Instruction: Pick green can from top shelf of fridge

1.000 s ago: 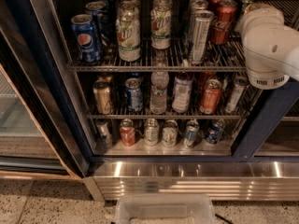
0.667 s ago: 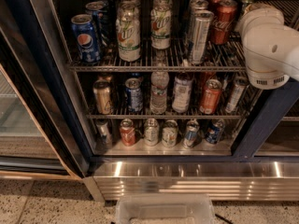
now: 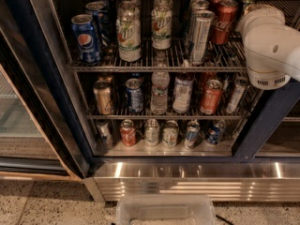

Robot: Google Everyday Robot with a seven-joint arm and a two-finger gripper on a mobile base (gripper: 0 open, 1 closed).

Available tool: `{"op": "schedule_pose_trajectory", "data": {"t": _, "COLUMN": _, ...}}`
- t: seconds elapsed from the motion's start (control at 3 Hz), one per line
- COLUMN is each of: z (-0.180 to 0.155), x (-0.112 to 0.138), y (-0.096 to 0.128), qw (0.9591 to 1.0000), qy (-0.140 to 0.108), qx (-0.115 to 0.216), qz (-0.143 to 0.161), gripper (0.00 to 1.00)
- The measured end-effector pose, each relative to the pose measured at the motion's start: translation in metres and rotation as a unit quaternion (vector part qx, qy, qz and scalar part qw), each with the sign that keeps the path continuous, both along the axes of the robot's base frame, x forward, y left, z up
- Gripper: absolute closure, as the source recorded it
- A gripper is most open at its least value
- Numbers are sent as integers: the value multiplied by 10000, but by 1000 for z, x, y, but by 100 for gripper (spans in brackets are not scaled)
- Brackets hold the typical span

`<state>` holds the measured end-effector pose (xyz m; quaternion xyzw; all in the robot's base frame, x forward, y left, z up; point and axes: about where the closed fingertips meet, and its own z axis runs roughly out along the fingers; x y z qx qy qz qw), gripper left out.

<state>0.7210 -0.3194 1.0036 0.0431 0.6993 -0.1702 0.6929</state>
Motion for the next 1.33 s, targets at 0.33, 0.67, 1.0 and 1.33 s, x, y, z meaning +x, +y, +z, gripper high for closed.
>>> {"op": "schedule_pose_trajectory", "data": {"t": 0.33, "z": 1, "x": 0, "y": -1, "qw": 10000, "qy": -1, "qx": -1, "qz": -18, "gripper": 59}}
{"op": "schedule_pose_trajectory", "data": {"t": 0.67, "z": 1, "x": 6, "y": -10, "qw": 9999, "qy": 6, "qx": -10, "qz": -138, "gripper": 60}}
{"op": "schedule_pose_trajectory", "data": {"t": 1.0, "z": -1, "x": 14, "y": -23, "qw": 9996, "qy": 13, "qx": -45, "qz": -283, "gripper": 62}}
{"op": "schedule_pose_trajectory", "data": {"t": 1.33, "z": -3, "x": 20, "y": -29, "qw": 9994, "qy": 40, "qx": -82, "qz": -340, "gripper": 60}}
